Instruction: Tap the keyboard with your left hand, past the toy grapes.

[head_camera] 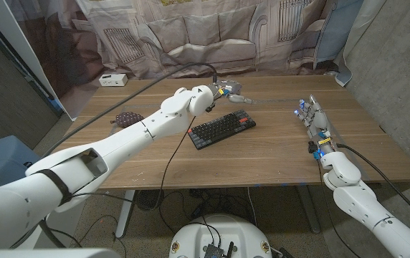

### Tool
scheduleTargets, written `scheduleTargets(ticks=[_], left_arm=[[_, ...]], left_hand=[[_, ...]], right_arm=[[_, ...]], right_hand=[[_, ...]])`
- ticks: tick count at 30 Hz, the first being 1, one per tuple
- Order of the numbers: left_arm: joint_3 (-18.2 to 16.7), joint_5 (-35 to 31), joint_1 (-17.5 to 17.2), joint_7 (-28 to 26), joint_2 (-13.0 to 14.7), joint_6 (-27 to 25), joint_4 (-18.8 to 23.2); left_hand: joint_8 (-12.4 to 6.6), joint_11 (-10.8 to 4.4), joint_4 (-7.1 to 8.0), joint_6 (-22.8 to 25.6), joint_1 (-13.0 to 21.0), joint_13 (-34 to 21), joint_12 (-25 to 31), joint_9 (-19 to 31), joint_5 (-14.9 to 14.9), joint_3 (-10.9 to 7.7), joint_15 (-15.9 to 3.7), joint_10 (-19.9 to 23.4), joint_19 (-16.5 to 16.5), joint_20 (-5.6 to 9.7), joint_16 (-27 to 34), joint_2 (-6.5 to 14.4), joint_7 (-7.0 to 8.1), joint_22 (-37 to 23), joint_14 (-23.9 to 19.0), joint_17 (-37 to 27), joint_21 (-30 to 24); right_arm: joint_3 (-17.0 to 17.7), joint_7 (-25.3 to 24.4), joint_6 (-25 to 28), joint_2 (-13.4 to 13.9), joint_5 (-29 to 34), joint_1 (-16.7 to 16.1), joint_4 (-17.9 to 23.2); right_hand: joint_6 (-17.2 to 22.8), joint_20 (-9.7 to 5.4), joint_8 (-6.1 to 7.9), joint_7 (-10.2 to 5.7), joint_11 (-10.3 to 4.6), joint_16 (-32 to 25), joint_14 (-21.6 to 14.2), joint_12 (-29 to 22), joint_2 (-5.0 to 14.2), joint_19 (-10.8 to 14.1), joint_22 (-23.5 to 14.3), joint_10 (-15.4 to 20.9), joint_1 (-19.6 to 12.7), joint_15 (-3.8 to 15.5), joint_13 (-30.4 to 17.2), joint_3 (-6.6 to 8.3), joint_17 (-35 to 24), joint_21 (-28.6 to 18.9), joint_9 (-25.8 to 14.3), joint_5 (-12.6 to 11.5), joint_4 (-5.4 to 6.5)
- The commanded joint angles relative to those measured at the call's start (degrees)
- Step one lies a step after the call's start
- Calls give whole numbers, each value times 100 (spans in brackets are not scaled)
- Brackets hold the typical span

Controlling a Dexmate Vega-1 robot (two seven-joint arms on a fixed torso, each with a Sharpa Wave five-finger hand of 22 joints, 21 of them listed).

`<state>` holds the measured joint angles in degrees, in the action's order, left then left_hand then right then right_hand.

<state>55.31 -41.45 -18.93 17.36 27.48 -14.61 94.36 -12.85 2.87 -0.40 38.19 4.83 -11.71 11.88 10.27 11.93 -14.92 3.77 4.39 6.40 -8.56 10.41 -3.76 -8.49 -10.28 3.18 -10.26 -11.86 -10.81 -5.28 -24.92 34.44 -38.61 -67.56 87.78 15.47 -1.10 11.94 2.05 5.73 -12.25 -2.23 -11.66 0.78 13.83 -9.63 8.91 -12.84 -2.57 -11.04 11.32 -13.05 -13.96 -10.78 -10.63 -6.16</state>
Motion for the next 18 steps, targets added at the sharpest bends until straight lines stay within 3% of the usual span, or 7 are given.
scheduleTargets(ticks=[1, 18], left_arm=[[171, 45, 122, 34, -132, 124, -272], [310, 143, 174, -255, -286, 322, -753]], left_hand=[[18, -35, 2, 59, -40, -16, 25, 24, 31, 19, 23, 31, 14, -36, 33, 22, 19, -14, 8, -23, 12], [22, -68, 3, 158, -45, -10, 60, 24, 45, 43, -26, 89, -20, -43, 57, 28, 51, -16, -60, -21, 8]], right_arm=[[51, -46, -23, 0, -8, -72, 53], [105, -56, 1, 32, -24, -133, 89]], right_hand=[[58, 12, -15, -12, -19, 12, -20, -11, 60, 13, -17, 34, -6, -52, -17, -12, 7, 13, -25, -17, 0], [82, 14, -17, -29, -11, 13, -20, -9, 63, 26, -18, 39, 5, -51, -17, -26, 13, 47, -25, -15, -2]])
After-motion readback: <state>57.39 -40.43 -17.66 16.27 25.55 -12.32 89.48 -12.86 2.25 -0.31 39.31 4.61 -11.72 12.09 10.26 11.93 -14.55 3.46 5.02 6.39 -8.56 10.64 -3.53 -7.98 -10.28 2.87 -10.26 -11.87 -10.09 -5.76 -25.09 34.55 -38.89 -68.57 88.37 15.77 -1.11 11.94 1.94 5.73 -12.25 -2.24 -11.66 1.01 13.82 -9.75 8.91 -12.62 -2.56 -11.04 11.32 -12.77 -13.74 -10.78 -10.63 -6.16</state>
